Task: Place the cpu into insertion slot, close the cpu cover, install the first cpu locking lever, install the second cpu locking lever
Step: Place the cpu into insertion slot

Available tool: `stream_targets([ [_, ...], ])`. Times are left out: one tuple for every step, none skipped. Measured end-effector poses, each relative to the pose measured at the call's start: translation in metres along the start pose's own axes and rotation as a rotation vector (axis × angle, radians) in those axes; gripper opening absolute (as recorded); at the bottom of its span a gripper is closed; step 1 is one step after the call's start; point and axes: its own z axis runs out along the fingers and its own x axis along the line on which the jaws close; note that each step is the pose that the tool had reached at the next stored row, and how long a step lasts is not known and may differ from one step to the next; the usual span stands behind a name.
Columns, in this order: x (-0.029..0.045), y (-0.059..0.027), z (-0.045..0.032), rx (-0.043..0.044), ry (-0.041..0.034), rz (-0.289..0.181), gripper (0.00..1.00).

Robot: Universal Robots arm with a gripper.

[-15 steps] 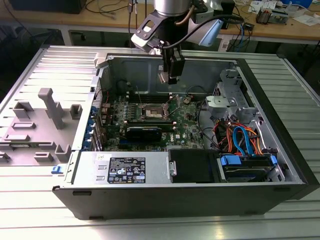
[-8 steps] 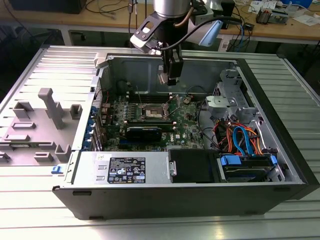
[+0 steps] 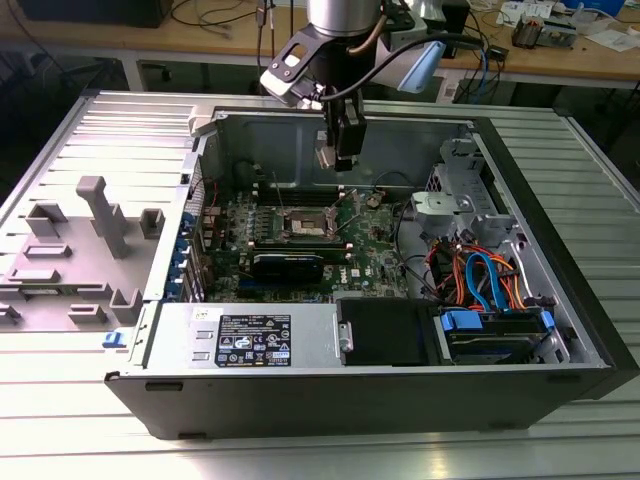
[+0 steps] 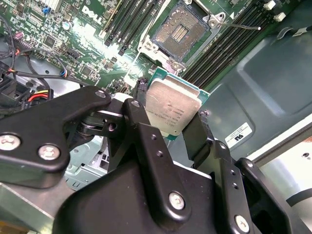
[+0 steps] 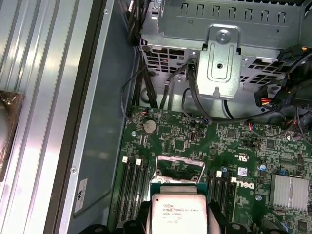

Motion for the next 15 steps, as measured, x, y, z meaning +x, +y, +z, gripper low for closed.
stream_targets([
  [0.0000,0.0000,0.0001,0.0001,0.0000,0.000,0.54],
  [0.0000,0.0000,0.0001,0.0001,0.0000,0.000,0.54],
  [0.0000,0.0000,0.0001,0.0000,0.0000,0.000,0.54],
  [0.0000,0.0000,0.0001,0.0001,0.0000,0.000,0.54],
  [0.0000,0.0000,0.0001,0.0000,0.0000,0.000,0.54],
  [0.0000,0.0000,0.0002,0.0000,0.0001,0.000,0.54],
  [0.0000,0.0000,0.0002,0.0000,0.0000,0.000,0.54],
  [0.0000,0.0000,0.0002,0.0000,0.0000,0.000,0.54],
  [0.0000,0.0000,0.0003,0.0000,0.0000,0.001,0.54],
  [0.0000,0.0000,0.0005,-0.0001,0.0001,0.001,0.54],
  [0.0000,0.0000,0.0009,-0.0001,-0.0002,0.006,0.54],
  [0.0000,-0.0002,0.0014,0.0000,-0.0010,0.014,0.54],
  [0.0000,-0.0002,0.0020,0.0001,-0.0015,0.022,0.54],
  [-0.0001,-0.0003,0.0027,0.0006,-0.0024,0.033,0.54],
  [0.0000,-0.0004,0.0035,0.0014,-0.0028,0.040,0.54],
])
